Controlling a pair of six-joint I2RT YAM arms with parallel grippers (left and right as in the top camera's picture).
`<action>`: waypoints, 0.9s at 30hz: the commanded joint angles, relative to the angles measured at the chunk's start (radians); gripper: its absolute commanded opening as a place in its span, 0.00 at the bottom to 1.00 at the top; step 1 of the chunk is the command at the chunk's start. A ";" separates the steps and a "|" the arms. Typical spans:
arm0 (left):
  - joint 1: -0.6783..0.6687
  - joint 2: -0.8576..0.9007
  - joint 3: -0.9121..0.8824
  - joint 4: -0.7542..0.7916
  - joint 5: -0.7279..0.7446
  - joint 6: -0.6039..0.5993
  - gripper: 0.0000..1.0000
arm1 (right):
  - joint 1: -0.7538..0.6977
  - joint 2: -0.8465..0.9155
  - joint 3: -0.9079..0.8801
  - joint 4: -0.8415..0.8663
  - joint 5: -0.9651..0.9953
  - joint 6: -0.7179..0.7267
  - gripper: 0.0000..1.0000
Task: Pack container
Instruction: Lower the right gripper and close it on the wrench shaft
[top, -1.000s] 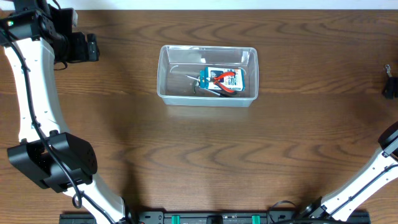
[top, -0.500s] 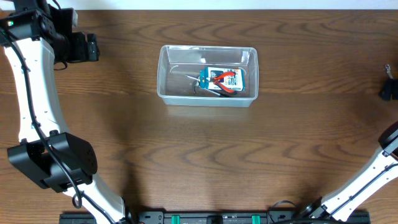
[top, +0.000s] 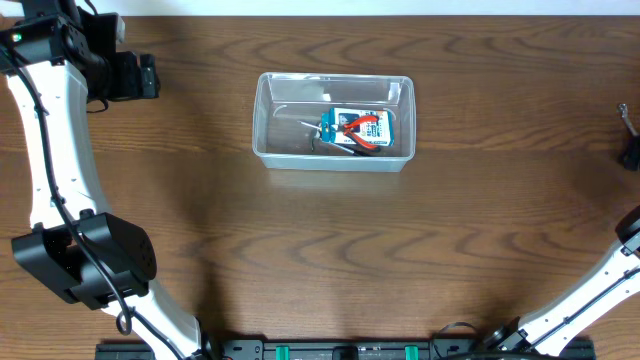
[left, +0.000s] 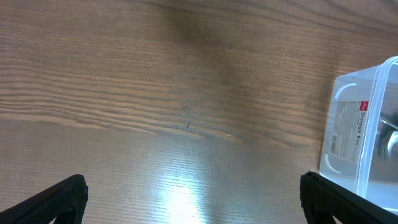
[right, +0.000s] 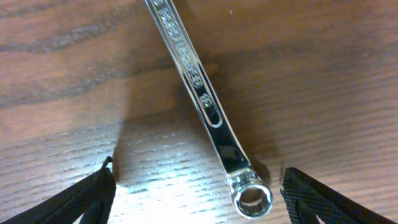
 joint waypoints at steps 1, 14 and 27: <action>0.003 -0.003 0.001 -0.003 -0.008 0.005 0.98 | -0.003 0.010 0.006 0.010 -0.042 0.002 0.87; 0.003 -0.003 0.001 -0.003 -0.008 0.005 0.98 | -0.002 0.010 0.006 0.027 -0.056 0.002 0.76; 0.003 -0.003 0.001 -0.003 -0.008 0.005 0.98 | 0.016 0.010 0.006 0.060 -0.056 0.002 0.64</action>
